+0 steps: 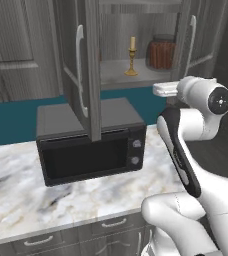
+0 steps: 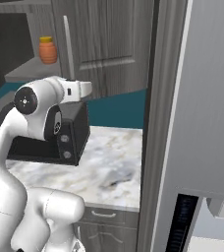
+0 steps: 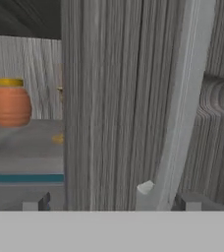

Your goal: Pick the jar and candle from the dining table and place them in the open cabinet. Close the cabinet after placing the objects.

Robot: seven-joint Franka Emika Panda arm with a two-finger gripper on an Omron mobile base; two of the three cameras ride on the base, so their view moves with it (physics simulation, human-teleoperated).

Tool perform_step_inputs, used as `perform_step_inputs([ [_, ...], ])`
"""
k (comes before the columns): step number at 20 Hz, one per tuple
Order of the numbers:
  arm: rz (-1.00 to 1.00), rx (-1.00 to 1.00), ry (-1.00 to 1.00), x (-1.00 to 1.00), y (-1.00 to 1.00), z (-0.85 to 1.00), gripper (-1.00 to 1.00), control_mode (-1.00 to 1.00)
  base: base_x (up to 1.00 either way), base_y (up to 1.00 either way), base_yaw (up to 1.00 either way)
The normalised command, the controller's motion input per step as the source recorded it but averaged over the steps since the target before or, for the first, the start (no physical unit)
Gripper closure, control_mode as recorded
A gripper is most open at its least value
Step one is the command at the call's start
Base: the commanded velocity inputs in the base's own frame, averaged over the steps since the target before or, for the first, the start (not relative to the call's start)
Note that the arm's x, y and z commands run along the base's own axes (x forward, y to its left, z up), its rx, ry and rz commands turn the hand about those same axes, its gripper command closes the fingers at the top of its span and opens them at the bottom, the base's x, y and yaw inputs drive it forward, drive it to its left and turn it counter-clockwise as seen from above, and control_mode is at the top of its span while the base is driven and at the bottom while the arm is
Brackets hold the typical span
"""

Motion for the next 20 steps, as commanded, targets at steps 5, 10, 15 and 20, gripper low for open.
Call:
perform_step_inputs([
  [5, 0.00, 0.00, 0.00, 0.64, 0.00, 0.00, -1.00, -1.00, 0.00, 0.00, 0.00],
  [10, 0.00, 0.00, 0.06, 0.66, 0.00, 0.00, -1.00, -1.00, 0.00, 0.00, 0.00],
  [15, 0.00, 0.00, 0.07, 0.75, 0.00, -0.02, -1.00, -1.00, 0.00, 0.00, 0.00],
  [20, 0.00, 0.00, 0.04, 0.76, 0.00, -0.11, -1.00, -1.00, 0.00, 0.00, 0.00],
])
